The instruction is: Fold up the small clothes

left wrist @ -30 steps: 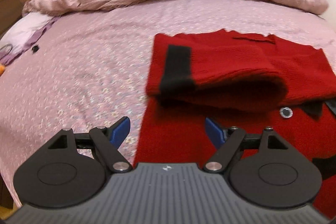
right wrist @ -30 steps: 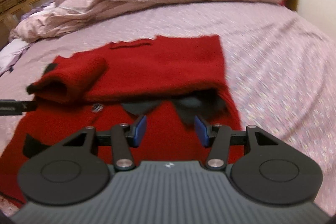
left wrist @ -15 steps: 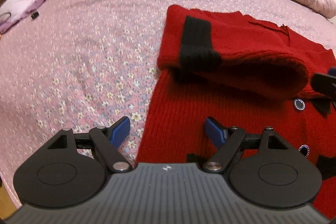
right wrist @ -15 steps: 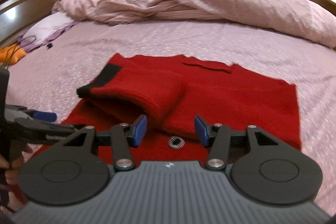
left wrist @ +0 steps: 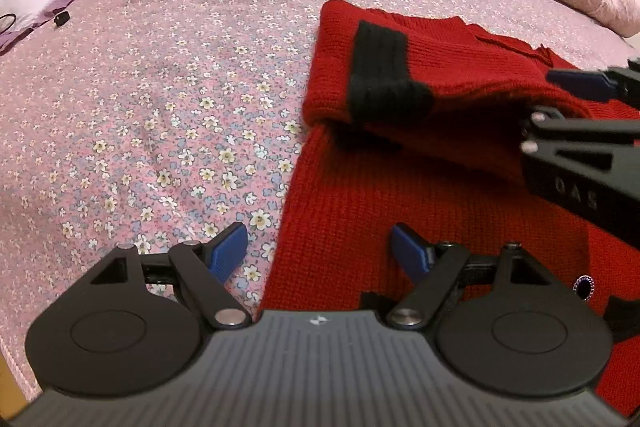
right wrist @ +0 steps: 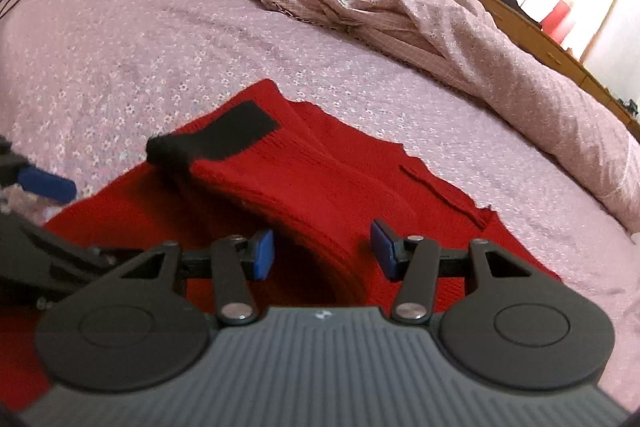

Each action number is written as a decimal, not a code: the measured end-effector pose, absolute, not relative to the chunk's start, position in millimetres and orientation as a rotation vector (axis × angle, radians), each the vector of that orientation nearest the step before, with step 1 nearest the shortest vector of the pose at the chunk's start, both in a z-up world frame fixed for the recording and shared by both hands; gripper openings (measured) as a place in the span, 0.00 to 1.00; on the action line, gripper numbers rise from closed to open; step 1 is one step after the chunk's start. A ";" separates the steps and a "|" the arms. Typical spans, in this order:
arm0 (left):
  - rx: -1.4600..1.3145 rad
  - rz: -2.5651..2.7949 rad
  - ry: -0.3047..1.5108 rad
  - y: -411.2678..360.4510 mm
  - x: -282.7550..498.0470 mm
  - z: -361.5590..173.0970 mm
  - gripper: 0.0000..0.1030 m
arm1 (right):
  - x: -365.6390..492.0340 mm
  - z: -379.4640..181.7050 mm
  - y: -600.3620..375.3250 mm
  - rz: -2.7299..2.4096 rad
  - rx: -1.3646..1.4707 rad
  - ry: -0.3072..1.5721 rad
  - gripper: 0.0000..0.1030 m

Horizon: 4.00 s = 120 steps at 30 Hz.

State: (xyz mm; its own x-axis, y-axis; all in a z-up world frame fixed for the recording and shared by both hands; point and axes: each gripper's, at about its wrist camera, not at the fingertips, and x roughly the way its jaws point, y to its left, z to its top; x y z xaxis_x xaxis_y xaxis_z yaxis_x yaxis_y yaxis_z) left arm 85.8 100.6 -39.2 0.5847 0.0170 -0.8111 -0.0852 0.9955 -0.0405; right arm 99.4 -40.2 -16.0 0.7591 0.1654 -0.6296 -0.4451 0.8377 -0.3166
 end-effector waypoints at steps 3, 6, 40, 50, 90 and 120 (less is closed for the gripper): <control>-0.072 0.060 0.942 99.7 86.5 -40.1 0.81 | 102.9 -13.4 -40.9 0.371 -0.430 0.619 0.51; -0.073 0.059 0.941 99.9 86.6 -40.3 0.82 | 107.0 -11.2 -40.1 0.405 -0.377 0.611 0.49; -0.029 0.092 0.920 93.1 86.3 -31.5 0.85 | 36.3 -42.1 -236.5 0.034 0.138 0.749 0.44; -0.009 0.050 0.850 80.4 97.2 -0.1 0.85 | 40.2 -1.9 -272.9 0.051 0.206 0.629 0.44; 0.112 -0.003 0.784 26.4 210.4 -29.0 0.85 | 152.4 -27.8 -290.4 0.036 0.173 0.576 0.15; 0.069 0.080 0.834 56.6 150.2 -5.0 0.93 | 77.9 -32.8 -306.3 -0.052 0.249 0.609 0.41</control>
State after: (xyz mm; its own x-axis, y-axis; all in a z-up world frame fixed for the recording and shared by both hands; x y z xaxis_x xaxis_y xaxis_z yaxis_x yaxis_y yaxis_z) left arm 150.2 56.6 -5.0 0.6690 0.0979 -0.7368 -0.0435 0.9947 0.0927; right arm 77.9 -306.3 -32.8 0.8197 0.0243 -0.5722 0.1217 0.9689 0.2156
